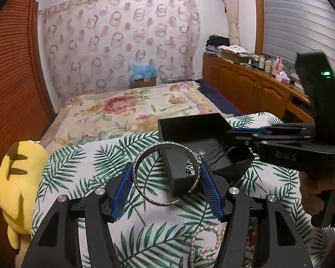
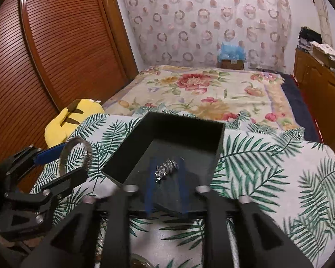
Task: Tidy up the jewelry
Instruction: 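Drop the silver comb into the black box with the right gripper while the left lowers the bangle, then open the left gripper to release the silver bangle into the box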
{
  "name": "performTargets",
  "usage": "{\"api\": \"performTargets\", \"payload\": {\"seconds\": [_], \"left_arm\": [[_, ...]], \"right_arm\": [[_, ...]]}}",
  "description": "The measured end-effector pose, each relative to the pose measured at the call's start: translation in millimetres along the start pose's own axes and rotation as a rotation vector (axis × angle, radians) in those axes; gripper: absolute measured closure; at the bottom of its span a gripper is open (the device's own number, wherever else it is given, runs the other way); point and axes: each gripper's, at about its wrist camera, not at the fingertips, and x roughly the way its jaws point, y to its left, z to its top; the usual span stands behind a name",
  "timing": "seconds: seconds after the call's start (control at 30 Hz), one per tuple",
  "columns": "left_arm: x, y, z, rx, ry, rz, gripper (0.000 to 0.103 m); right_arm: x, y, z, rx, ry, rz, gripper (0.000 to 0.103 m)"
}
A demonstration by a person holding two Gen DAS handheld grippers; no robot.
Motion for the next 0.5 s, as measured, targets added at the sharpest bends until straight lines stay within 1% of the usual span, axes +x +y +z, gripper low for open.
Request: {"api": "performTargets", "payload": {"seconds": [0.03,0.17,0.4,0.5], "left_arm": [[2.4,-1.2,1.7,0.000,0.001,-0.006,0.046],[9.1,-10.5,6.0,0.009,0.003,-0.020,0.046],[30.3,-27.3,14.1,0.037,0.022,-0.037,0.046],[40.8,-33.4,16.6,0.047,0.037,-0.039,0.046]], "right_arm": [[-4.2,-1.6,0.1,-0.002,-0.011,0.004,0.060],[-22.0,-11.1,-1.4,-0.014,-0.044,-0.002,0.060],[-52.0,-25.8,-19.3,-0.025,-0.078,-0.067,0.060],[-58.9,-31.0,-26.3,-0.023,-0.082,-0.080,0.060]]}}
